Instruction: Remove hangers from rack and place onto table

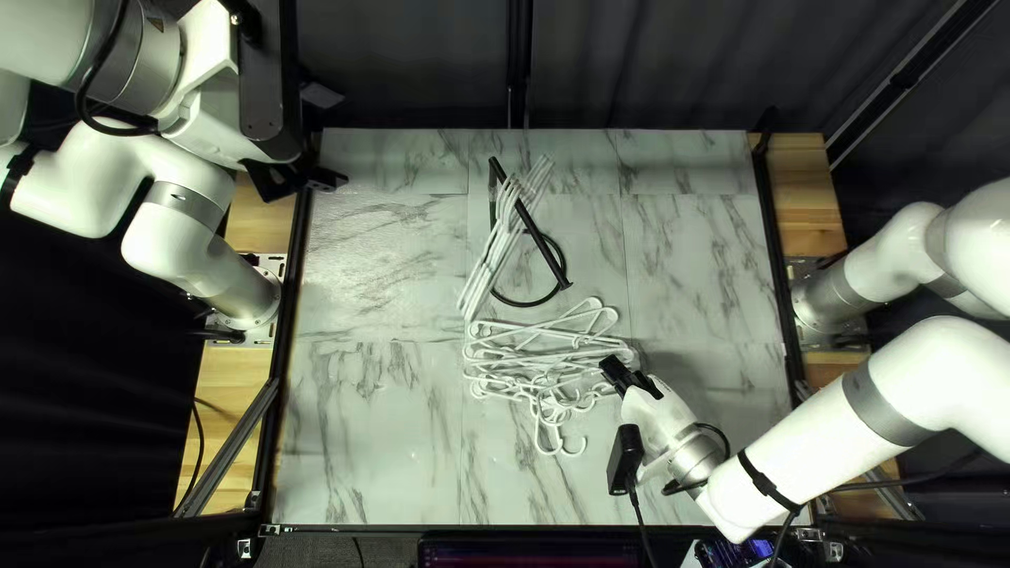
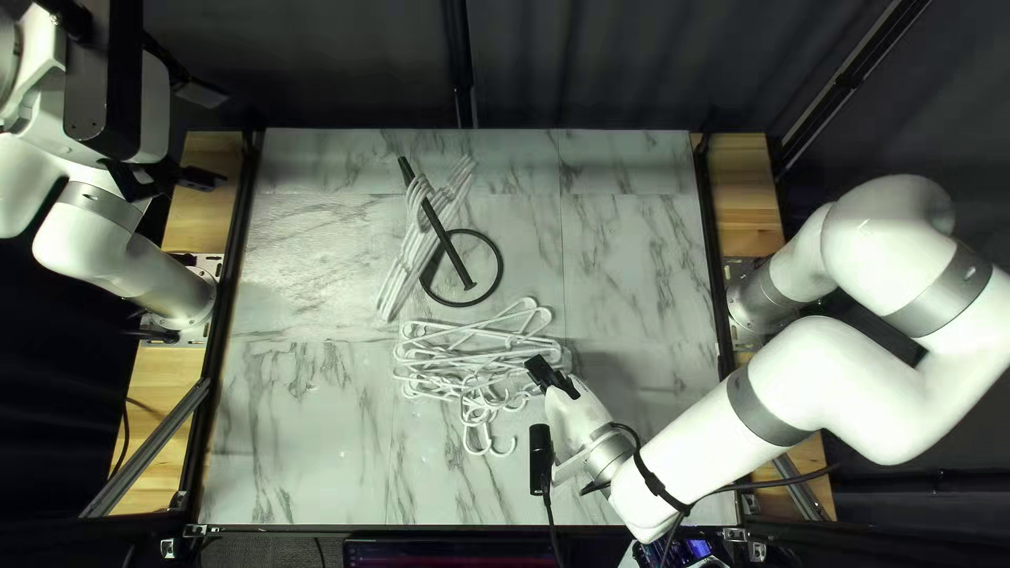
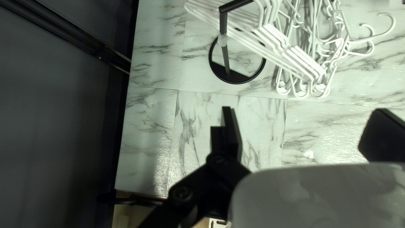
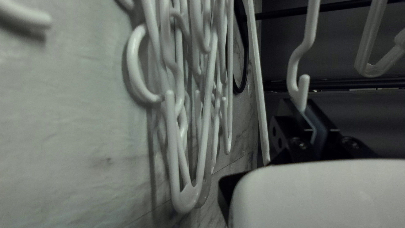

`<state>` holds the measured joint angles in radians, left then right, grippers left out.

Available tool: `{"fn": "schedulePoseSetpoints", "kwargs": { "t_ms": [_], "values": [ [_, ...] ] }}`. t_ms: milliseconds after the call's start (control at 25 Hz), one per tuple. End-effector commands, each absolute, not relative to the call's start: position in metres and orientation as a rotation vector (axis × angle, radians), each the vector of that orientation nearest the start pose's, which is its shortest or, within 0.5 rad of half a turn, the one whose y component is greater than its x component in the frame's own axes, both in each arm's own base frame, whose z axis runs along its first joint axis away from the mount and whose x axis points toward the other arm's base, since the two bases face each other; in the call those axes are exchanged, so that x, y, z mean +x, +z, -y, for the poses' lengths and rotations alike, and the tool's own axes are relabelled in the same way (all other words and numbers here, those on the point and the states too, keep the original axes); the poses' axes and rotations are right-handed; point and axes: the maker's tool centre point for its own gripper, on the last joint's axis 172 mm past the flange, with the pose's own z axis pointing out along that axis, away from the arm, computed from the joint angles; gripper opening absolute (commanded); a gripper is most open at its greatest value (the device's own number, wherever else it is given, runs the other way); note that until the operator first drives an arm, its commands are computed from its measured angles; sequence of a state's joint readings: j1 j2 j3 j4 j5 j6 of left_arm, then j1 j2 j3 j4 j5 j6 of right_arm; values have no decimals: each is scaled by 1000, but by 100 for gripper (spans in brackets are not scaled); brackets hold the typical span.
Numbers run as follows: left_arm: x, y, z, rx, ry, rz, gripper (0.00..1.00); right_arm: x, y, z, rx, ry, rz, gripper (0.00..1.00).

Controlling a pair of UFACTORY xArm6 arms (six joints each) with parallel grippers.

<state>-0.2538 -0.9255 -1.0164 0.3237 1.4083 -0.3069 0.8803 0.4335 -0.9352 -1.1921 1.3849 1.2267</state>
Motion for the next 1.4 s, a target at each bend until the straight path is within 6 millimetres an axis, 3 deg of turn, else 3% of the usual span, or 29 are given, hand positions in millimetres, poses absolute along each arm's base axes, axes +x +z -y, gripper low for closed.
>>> {"fn": "schedulePoseSetpoints", "kwargs": {
  "t_ms": [40, 120, 320, 520, 680, 880, 1240, 1320, 1360, 1400],
  "values": [
    [304, 497, -4, -2842, -880, 126, 100, 423, 80, -143, 1926, 514, -521, 37],
    [304, 497, -4, -2842, -880, 126, 100, 423, 77, -144, 1941, 513, -538, 100],
    [304, 497, -4, -2842, -880, 126, 100, 420, 92, -151, 1979, 557, -535, 100],
    [304, 497, -4, -2842, -880, 126, 100, 411, 140, -153, 2044, 721, -469, 100],
    [304, 497, -4, -2842, -880, 126, 100, 398, 163, -134, 2162, 833, -403, 100],
    [304, 497, -4, -2842, -880, 126, 100, 400, 196, -115, 2245, 979, -200, 100],
    [304, 497, -4, -2842, -880, 126, 100, 400, 196, -115, 2245, 979, -200, 100],
    [304, 497, -4, -2842, -880, 126, 100, 399, 220, -109, 2222, 982, -220, 100],
    [304, 497, -4, -2842, -880, 126, 100, 395, 251, -102, 2232, 983, -240, 100],
    [304, 497, -4, -2842, -880, 126, 100, 393, 260, -99, 2237, 982, -248, 100]
  ]
}}
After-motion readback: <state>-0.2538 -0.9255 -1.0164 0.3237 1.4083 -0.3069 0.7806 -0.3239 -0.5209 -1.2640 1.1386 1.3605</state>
